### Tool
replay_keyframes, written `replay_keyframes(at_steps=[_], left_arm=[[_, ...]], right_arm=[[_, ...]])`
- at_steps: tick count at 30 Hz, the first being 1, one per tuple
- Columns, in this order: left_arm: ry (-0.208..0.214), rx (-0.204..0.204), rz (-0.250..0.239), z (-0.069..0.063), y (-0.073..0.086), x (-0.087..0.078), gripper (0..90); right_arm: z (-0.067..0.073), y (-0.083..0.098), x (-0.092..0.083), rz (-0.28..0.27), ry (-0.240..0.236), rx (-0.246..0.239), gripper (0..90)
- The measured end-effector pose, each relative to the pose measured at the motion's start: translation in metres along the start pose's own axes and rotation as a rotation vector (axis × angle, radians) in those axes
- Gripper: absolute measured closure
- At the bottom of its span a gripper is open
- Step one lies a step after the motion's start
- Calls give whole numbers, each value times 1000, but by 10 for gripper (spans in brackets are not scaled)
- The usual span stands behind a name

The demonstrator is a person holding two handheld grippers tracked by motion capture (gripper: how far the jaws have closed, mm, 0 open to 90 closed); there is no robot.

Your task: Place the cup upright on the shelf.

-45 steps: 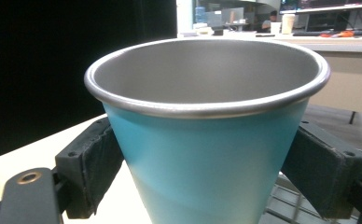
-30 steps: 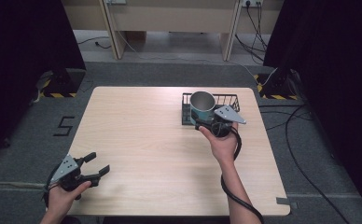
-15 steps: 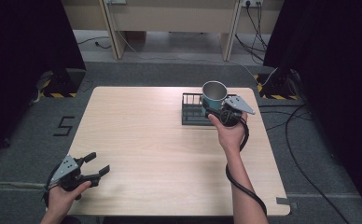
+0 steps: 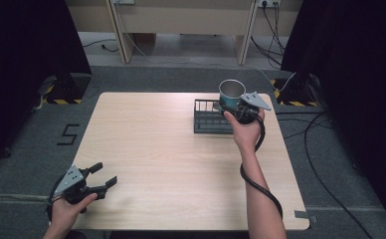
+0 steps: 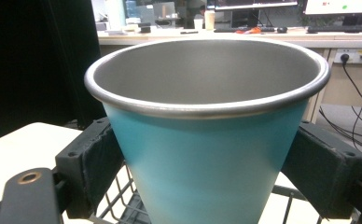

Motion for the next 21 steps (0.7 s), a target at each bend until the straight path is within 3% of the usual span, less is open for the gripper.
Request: replay_keyframes(at_steps=[21], left_arm=[[4,0,0,0,0,0,171]], right_arm=[[-12,10,29,53,40,41,168]])
Point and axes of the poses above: each handheld gripper's, and its own axes: x roughly forward along the jaws, y roughly out of its underside, z roughly to its left, the point moved 3 cm from there along x, roughly forward along the jaws, and after that the axes turned 6 degrees about z, right-handed, at the moved point
